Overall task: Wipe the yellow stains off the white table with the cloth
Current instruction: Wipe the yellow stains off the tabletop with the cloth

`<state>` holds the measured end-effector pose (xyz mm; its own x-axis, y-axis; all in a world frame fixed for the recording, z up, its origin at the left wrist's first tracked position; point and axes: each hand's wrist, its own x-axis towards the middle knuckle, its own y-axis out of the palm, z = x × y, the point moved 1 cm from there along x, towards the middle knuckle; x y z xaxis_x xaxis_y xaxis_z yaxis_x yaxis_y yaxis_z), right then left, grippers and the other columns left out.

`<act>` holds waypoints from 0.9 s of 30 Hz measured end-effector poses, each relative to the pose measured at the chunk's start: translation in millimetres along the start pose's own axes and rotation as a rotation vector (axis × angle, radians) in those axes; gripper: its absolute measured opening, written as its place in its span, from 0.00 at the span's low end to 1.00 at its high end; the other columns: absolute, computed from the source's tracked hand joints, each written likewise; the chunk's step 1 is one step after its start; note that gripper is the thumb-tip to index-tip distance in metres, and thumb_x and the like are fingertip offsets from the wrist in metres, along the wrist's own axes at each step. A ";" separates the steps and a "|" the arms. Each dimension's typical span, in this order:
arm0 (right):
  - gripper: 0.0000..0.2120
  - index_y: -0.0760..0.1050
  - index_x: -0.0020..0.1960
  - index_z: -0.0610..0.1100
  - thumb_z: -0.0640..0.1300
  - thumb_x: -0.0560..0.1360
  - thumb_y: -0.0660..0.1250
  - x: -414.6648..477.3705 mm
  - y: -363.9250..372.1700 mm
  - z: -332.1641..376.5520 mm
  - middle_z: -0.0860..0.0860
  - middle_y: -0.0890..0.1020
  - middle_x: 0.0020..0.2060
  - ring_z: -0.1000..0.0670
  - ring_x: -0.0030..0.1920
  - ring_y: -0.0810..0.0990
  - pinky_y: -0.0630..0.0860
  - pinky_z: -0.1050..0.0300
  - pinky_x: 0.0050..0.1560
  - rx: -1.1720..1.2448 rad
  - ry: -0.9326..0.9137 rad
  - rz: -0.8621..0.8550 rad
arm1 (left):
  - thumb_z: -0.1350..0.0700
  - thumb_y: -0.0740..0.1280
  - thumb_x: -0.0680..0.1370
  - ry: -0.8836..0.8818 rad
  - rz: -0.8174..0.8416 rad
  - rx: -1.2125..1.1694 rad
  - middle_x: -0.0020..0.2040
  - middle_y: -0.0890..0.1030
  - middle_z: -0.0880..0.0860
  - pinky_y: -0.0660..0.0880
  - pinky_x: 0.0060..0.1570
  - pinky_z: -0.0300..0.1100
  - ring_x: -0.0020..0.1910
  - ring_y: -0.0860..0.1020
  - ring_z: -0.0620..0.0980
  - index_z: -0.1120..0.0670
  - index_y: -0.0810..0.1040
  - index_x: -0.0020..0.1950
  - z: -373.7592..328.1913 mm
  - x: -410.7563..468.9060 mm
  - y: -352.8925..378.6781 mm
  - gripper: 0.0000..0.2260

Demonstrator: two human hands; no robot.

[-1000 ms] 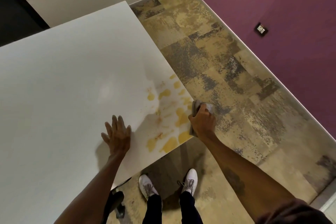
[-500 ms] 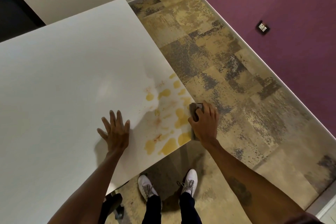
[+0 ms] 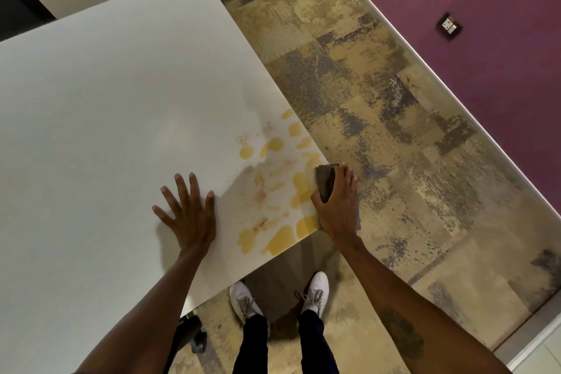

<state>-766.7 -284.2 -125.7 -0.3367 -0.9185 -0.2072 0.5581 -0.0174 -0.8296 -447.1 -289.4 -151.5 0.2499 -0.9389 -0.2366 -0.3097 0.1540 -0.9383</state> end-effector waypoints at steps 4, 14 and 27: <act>0.38 0.47 0.80 0.39 0.50 0.78 0.62 2.7 -1.3 1.2 0.40 0.51 0.79 0.42 0.80 0.45 0.41 0.48 0.79 -0.129 -0.125 0.010 | 0.32 0.35 0.80 -0.008 -0.001 0.006 0.86 0.42 0.51 0.40 0.77 0.71 0.84 0.41 0.61 0.47 0.46 0.86 2.7 1.7 4.4 0.37; 0.36 0.55 0.77 0.32 0.49 0.78 0.66 -0.3 2.0 4.7 0.36 0.57 0.77 0.38 0.79 0.50 0.46 0.43 0.79 -0.171 -0.177 -0.056 | 0.36 0.43 0.83 -0.014 -0.030 0.027 0.86 0.43 0.51 0.40 0.77 0.71 0.85 0.42 0.61 0.47 0.46 0.86 6.9 2.6 11.6 0.33; 0.34 0.53 0.78 0.35 0.45 0.79 0.64 2.5 7.9 -1.5 0.39 0.54 0.79 0.44 0.79 0.44 0.42 0.44 0.79 -0.073 -0.135 -0.036 | 0.35 0.42 0.82 -0.011 -0.036 0.014 0.86 0.42 0.50 0.41 0.78 0.71 0.85 0.41 0.60 0.47 0.46 0.86 5.5 2.1 9.0 0.34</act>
<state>-764.3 -286.0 -133.6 -0.2479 -0.9626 -0.1096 0.4891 -0.0267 -0.8718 -444.3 -288.3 -161.8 0.2706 -0.9406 -0.2051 -0.2876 0.1243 -0.9496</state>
